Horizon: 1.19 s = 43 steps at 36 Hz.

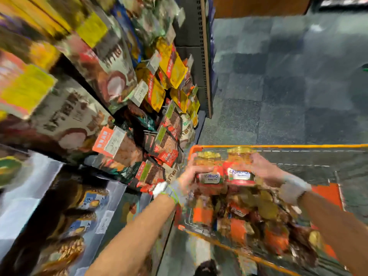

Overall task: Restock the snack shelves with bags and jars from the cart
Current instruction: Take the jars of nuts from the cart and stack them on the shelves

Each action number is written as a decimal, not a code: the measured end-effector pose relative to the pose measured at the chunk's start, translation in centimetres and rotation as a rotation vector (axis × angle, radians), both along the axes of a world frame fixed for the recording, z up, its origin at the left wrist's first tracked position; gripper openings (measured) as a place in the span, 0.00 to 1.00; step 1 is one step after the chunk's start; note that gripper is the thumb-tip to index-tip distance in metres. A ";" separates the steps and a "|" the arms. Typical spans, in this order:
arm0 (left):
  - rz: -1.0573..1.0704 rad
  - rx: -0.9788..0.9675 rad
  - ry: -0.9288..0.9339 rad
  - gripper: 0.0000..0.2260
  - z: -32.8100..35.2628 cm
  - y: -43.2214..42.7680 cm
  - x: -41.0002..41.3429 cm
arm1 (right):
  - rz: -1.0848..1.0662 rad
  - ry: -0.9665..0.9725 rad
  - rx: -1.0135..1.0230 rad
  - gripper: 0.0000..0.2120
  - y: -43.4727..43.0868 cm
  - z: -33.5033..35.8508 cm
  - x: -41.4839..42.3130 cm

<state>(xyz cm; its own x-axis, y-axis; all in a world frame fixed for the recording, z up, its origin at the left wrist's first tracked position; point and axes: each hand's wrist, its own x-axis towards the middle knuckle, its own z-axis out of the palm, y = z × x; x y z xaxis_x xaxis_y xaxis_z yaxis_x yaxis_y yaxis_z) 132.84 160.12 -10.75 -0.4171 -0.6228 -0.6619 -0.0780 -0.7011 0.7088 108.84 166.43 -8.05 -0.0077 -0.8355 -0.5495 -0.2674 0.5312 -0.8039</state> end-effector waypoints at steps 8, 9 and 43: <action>0.196 -0.225 0.010 0.46 10.6 4.0 6.0 | 0.107 -0.118 -0.256 0.21 0.3 8.0 5.5; 0.245 -0.233 0.020 0.42 11.5 4.8 6.9 | 0.149 -0.164 -0.264 0.25 0.3 8.9 6.3; 1.302 -0.915 -0.371 0.33 41.2 61.7 46.6 | 1.028 -0.633 -0.727 0.27 34.8 39.3 60.0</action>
